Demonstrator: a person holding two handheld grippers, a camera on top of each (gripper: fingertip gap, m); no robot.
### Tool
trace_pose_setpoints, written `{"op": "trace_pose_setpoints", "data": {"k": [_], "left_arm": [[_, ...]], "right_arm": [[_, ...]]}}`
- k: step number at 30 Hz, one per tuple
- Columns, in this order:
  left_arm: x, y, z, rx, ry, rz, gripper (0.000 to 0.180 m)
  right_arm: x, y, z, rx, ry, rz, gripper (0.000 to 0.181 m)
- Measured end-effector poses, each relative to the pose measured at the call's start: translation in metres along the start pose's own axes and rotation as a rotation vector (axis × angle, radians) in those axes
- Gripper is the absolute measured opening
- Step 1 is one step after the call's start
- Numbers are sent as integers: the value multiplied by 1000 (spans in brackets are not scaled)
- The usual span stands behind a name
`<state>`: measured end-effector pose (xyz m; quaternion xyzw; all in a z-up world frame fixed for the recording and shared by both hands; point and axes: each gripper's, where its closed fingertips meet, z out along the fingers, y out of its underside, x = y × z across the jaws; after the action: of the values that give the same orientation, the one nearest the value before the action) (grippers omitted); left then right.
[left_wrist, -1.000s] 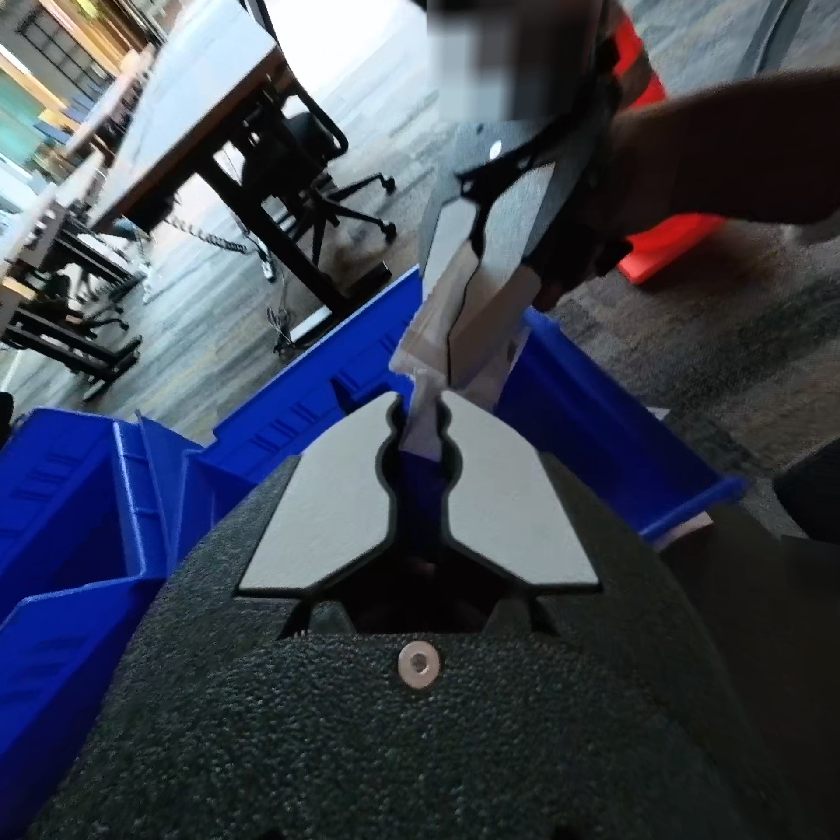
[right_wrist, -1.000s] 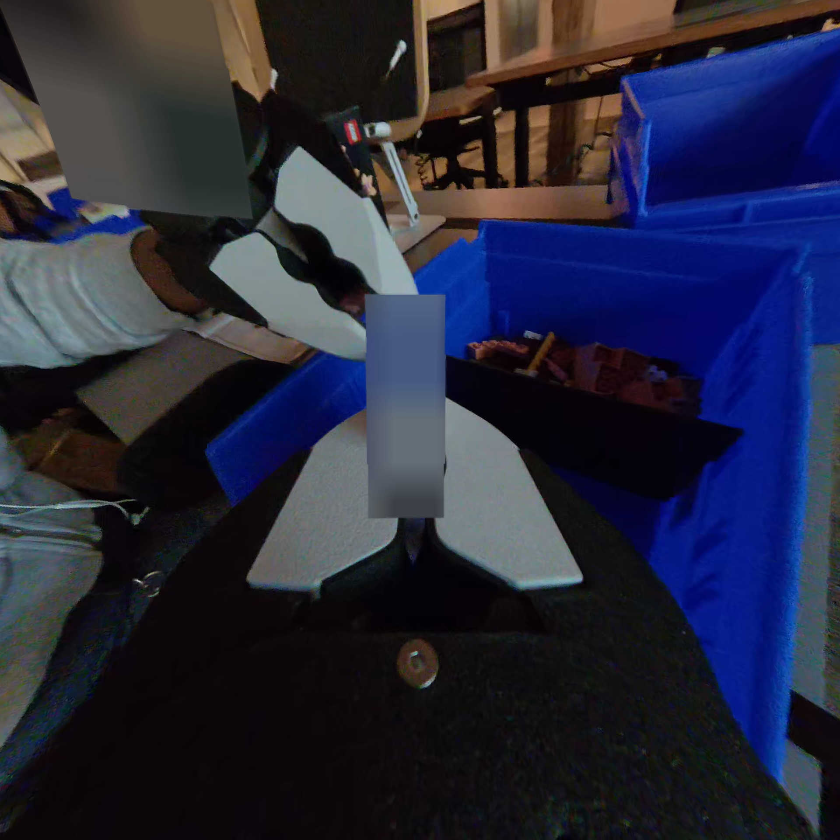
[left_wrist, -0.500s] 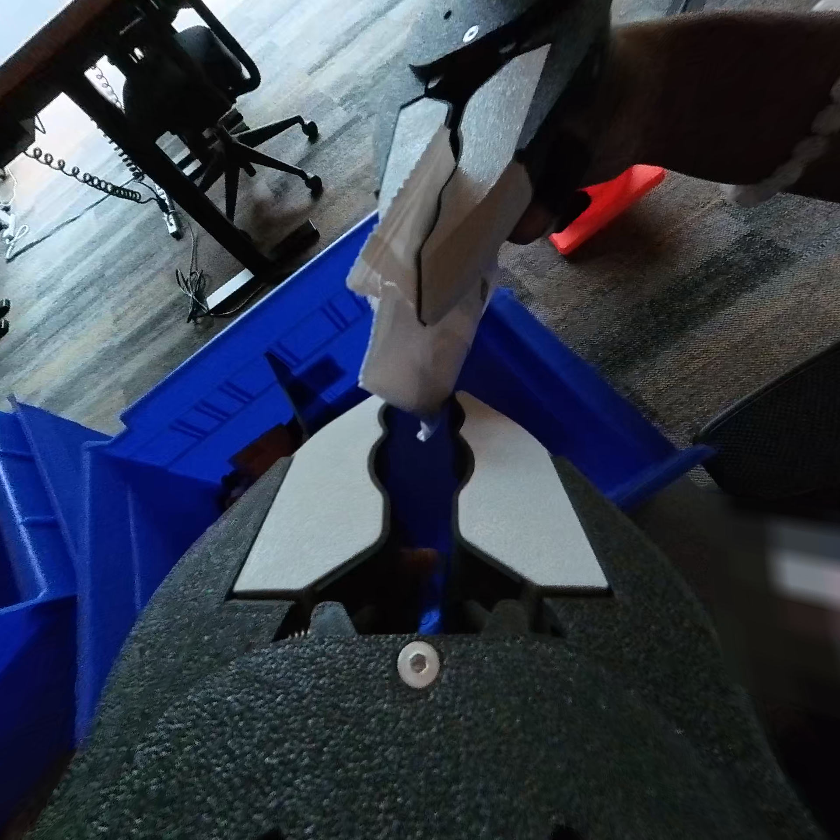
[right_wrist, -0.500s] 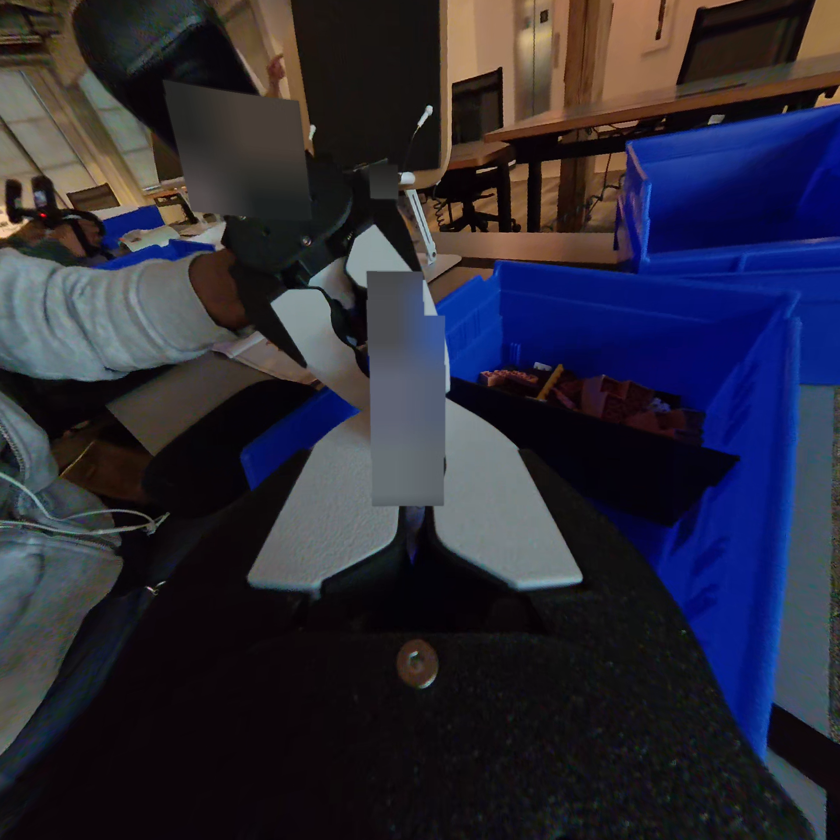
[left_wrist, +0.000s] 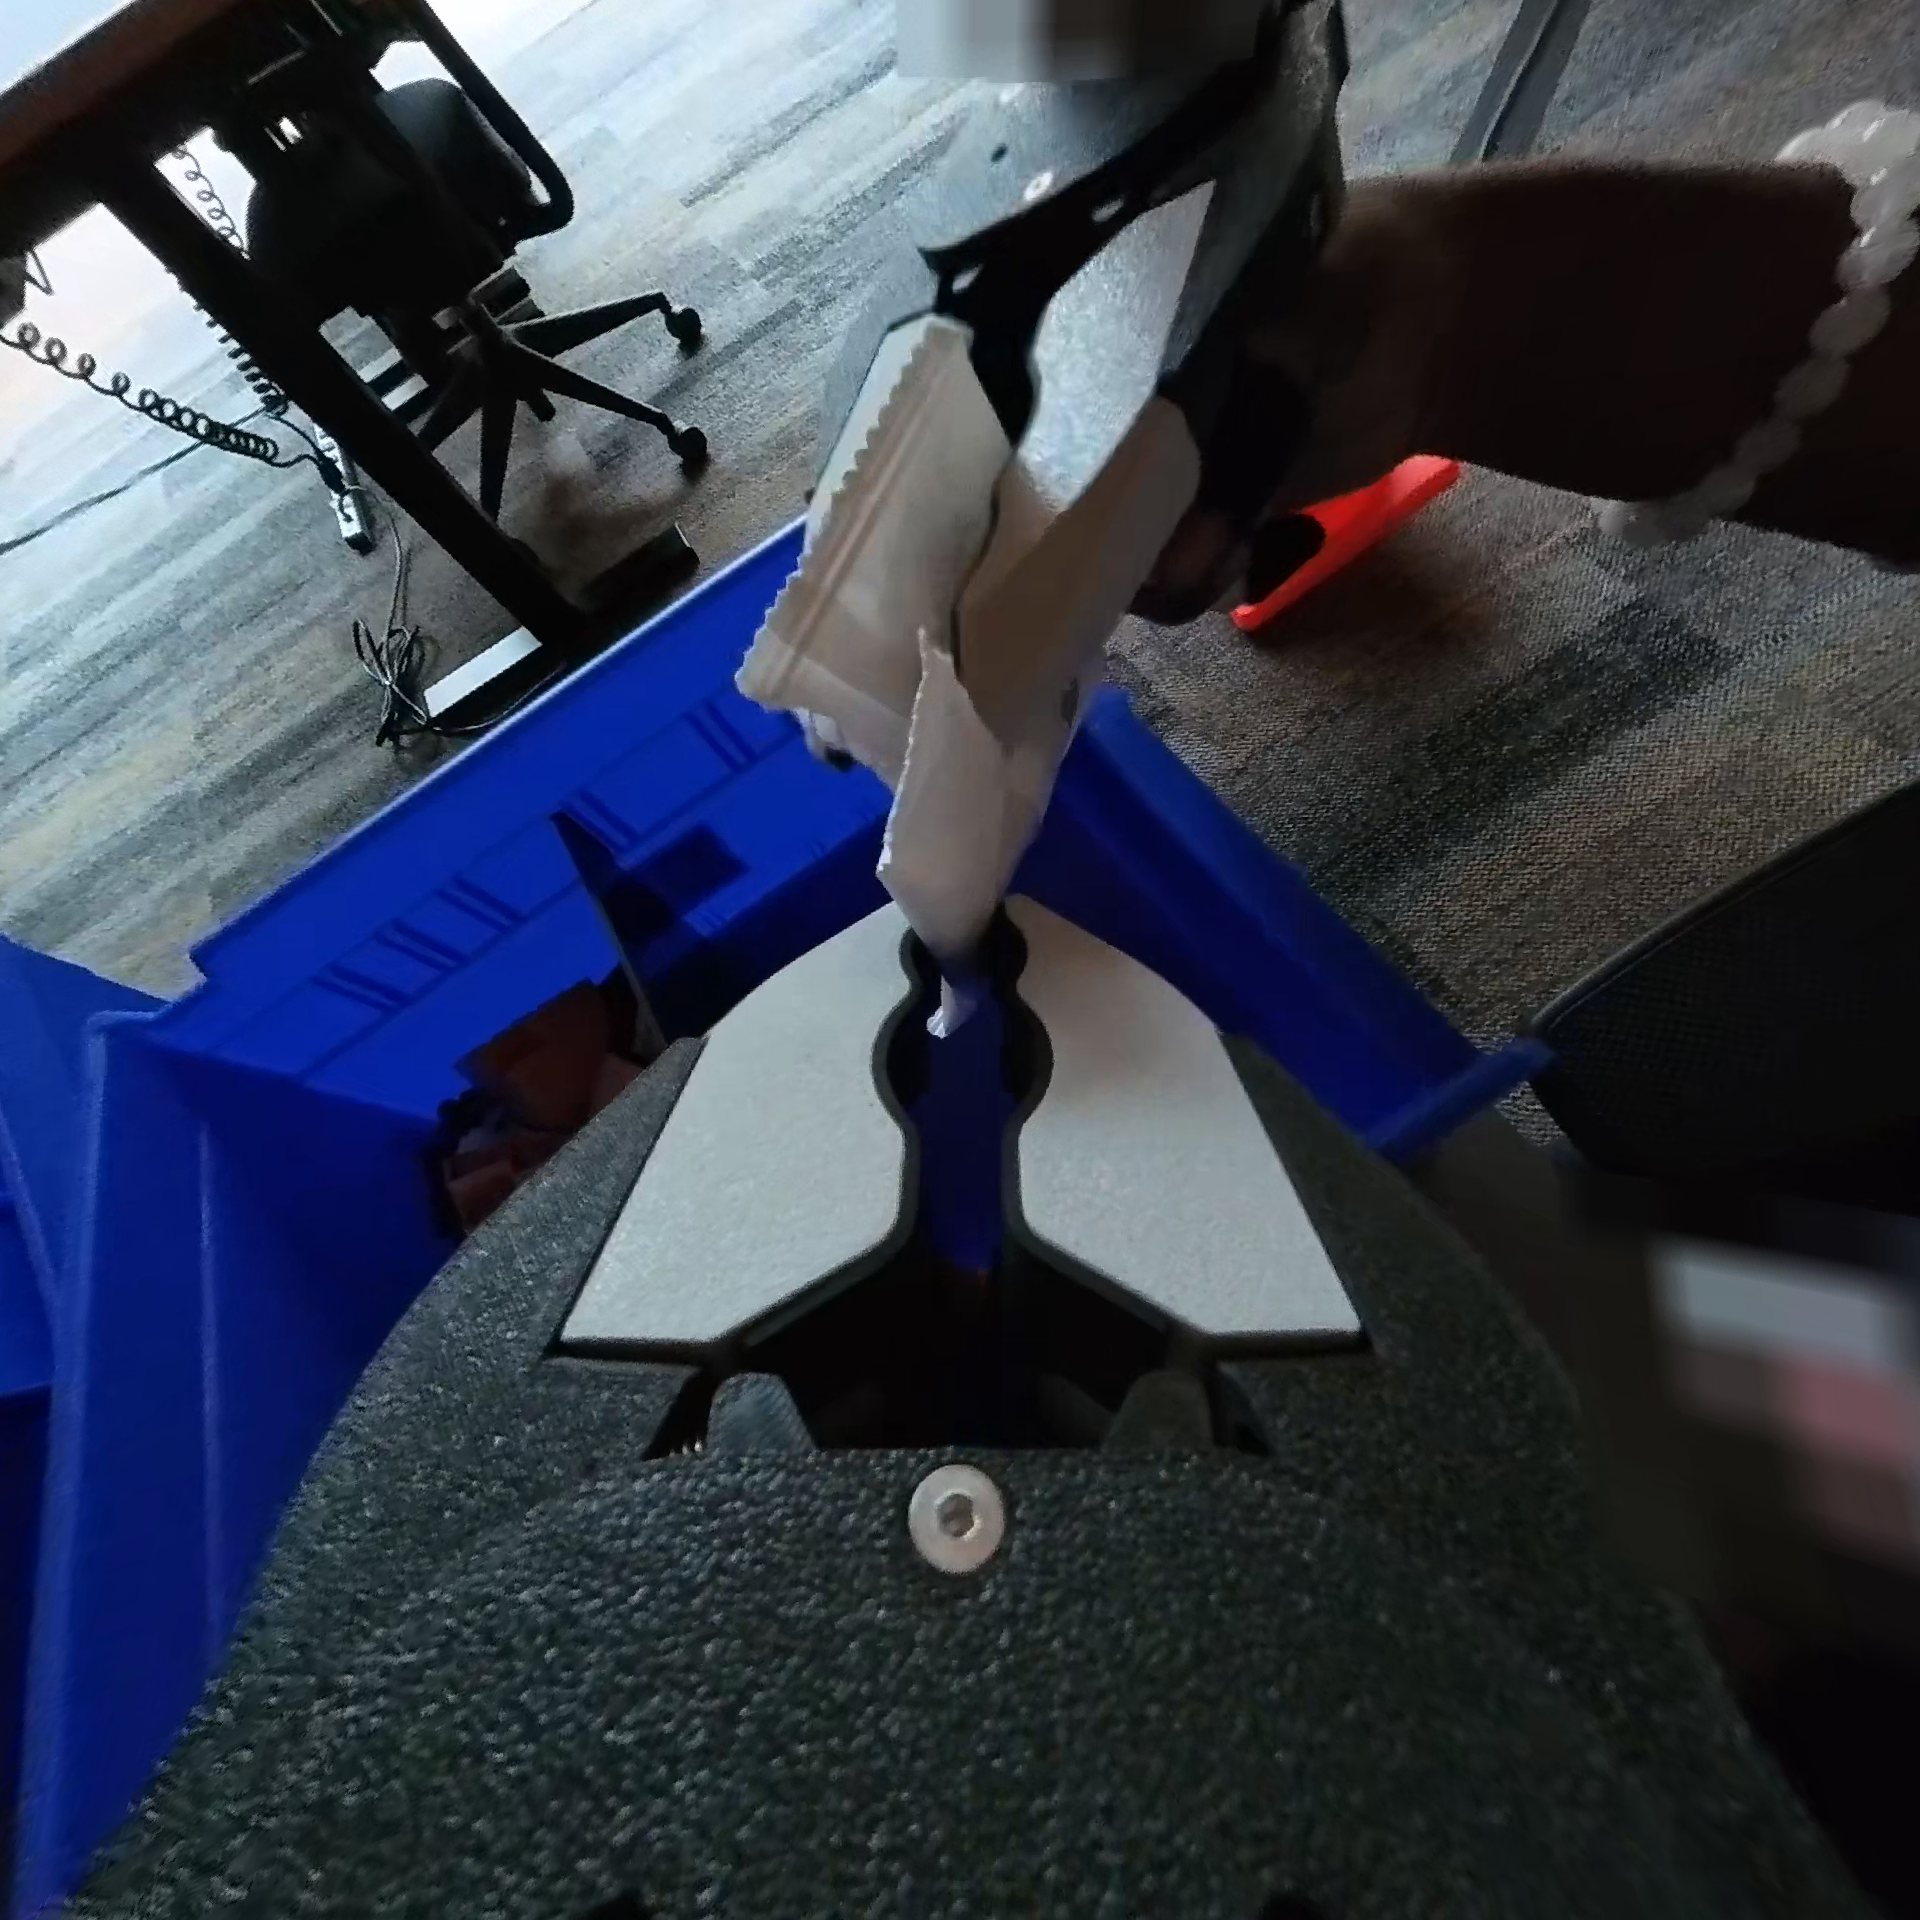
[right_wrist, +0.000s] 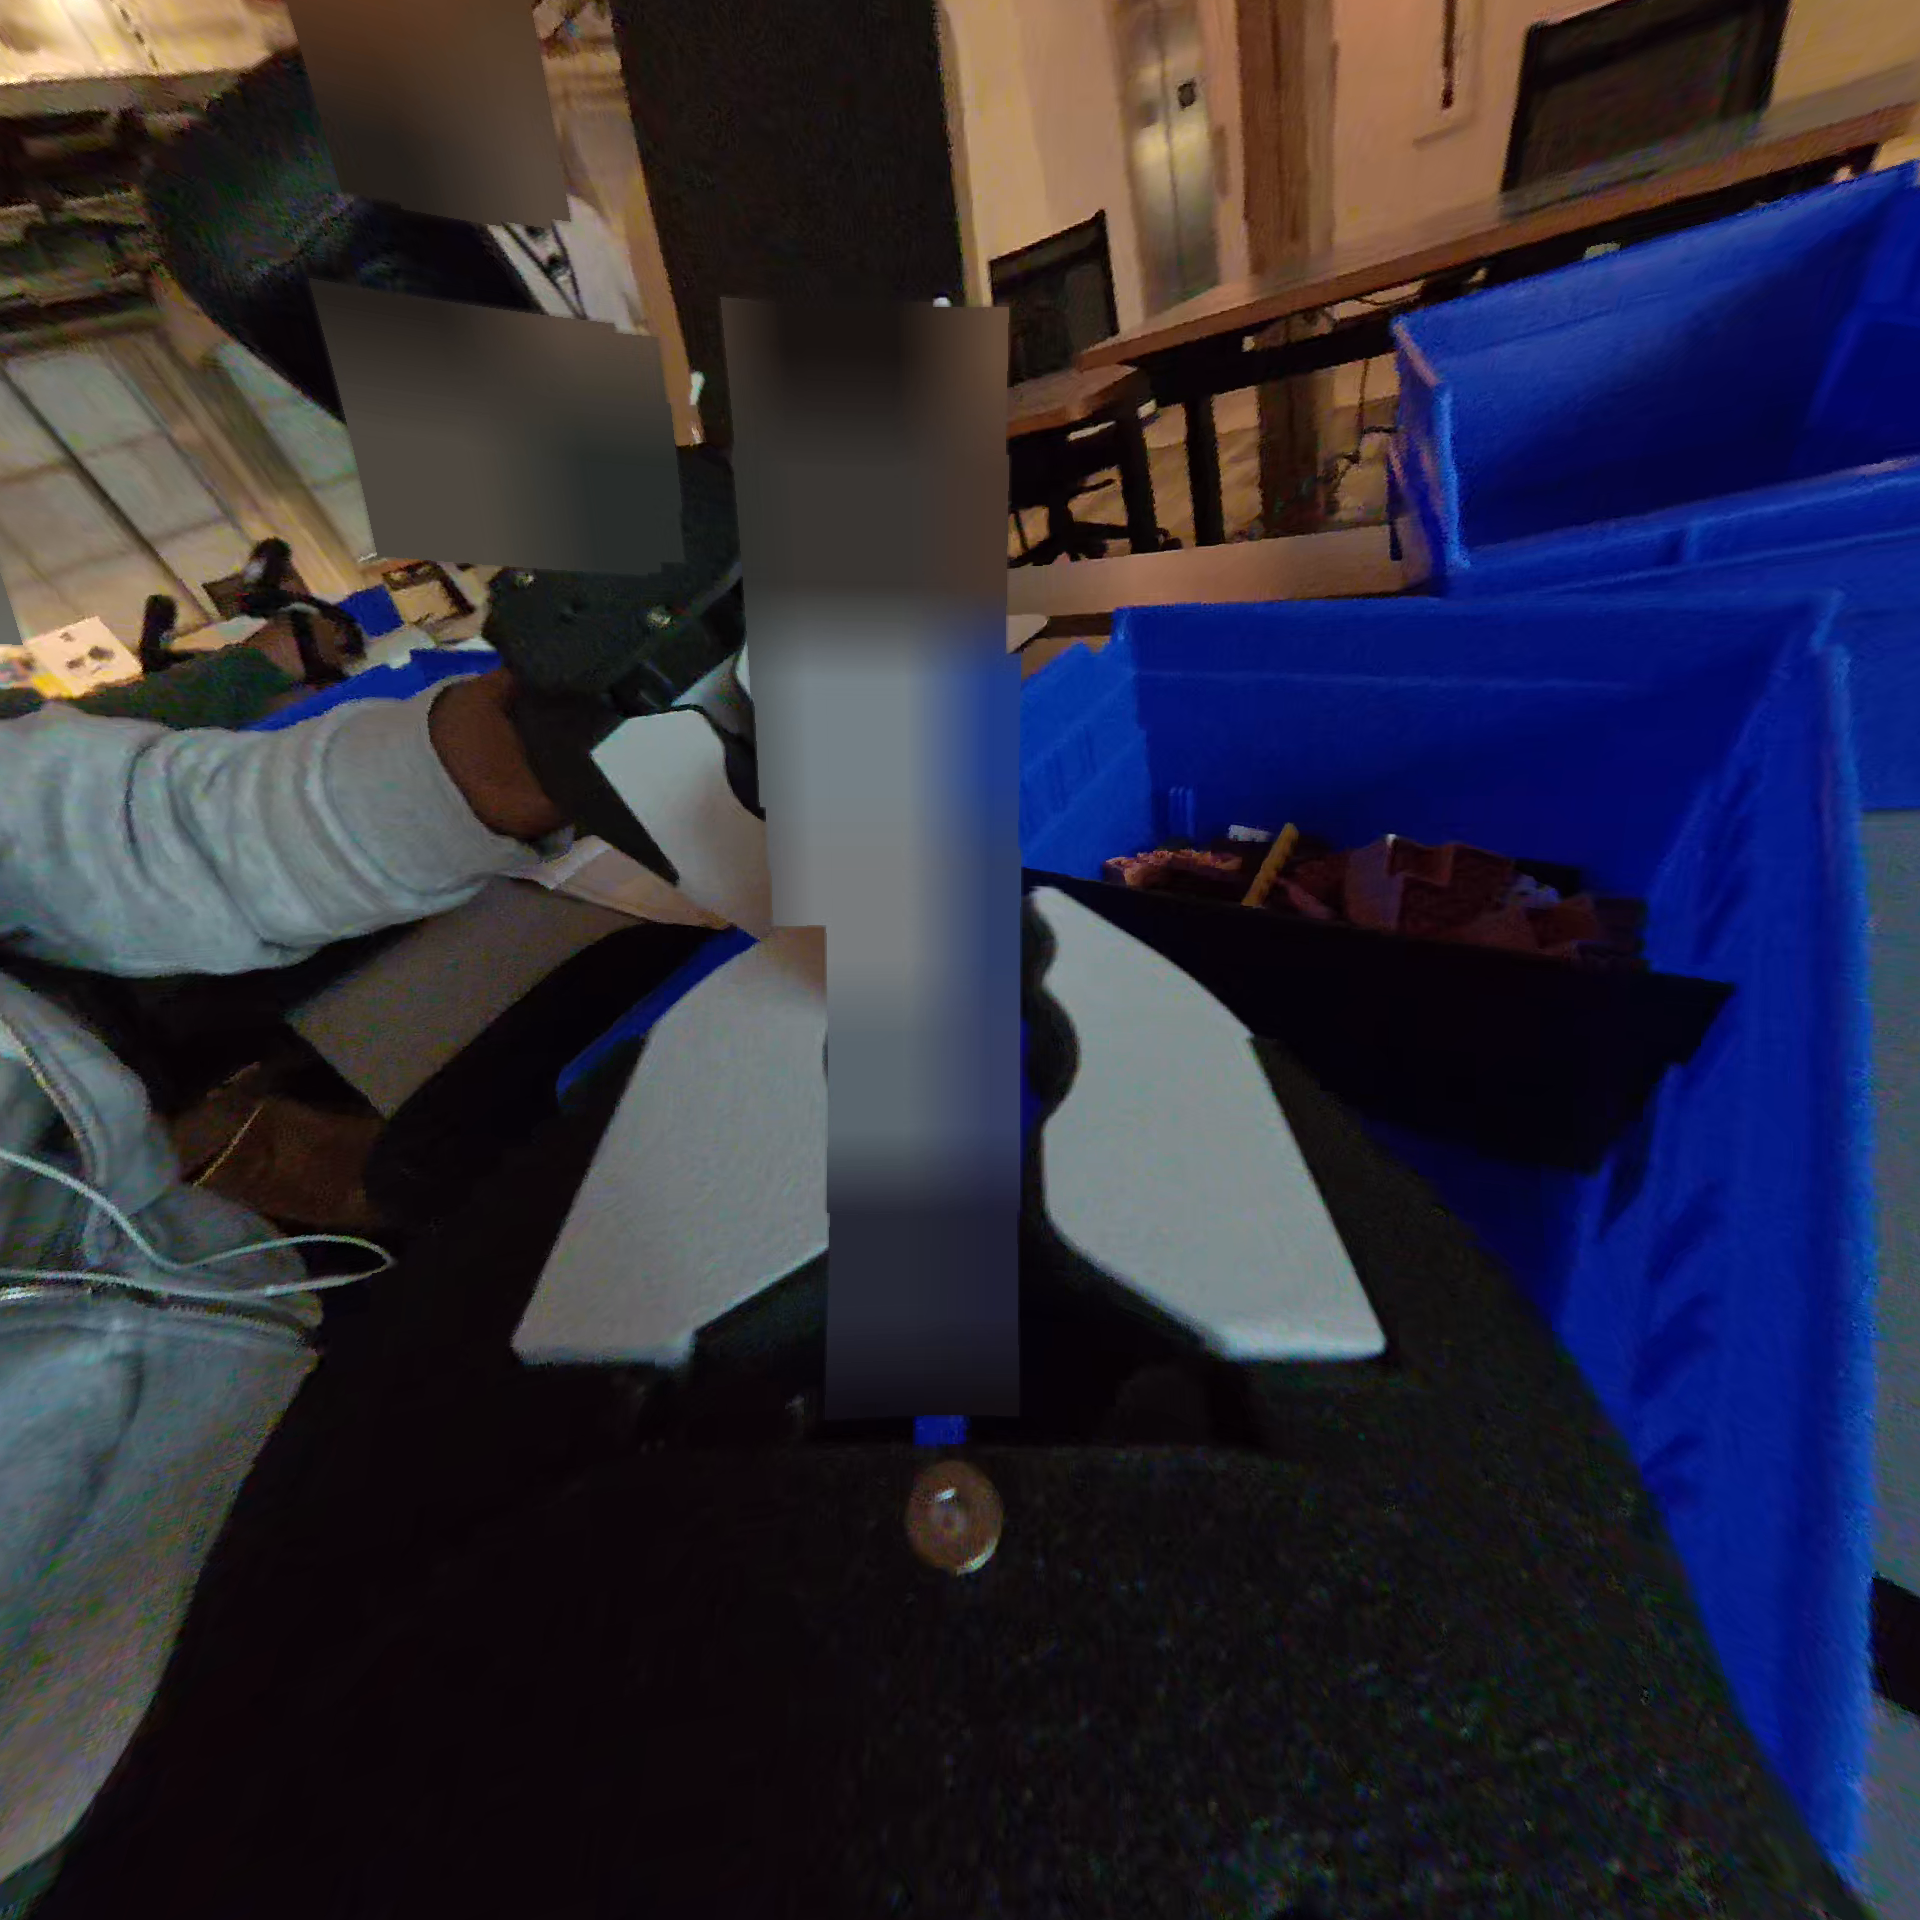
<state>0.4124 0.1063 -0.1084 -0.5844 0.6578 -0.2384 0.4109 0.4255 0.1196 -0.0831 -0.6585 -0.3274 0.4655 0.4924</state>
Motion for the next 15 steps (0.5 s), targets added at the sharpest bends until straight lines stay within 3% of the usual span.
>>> {"op": "trace_pose_setpoints", "data": {"k": [3, 8, 11, 15], "left_arm": [[-3, -1, -1, 0, -22, -5, 8], [-9, -1, -3, 17, -39, -61, 8], [-11, 0, -4, 28, -40, -79, 8], [-11, 2, -1, 30, -30, -92, 8]], "right_arm": [[2, 4, 1, -12, 8, 18, 51], [9, 14, 2, -93, 80, -9, 66], [10, 14, 2, -108, 96, -35, 63], [5, 10, 4, -92, 76, -73, 40]]}}
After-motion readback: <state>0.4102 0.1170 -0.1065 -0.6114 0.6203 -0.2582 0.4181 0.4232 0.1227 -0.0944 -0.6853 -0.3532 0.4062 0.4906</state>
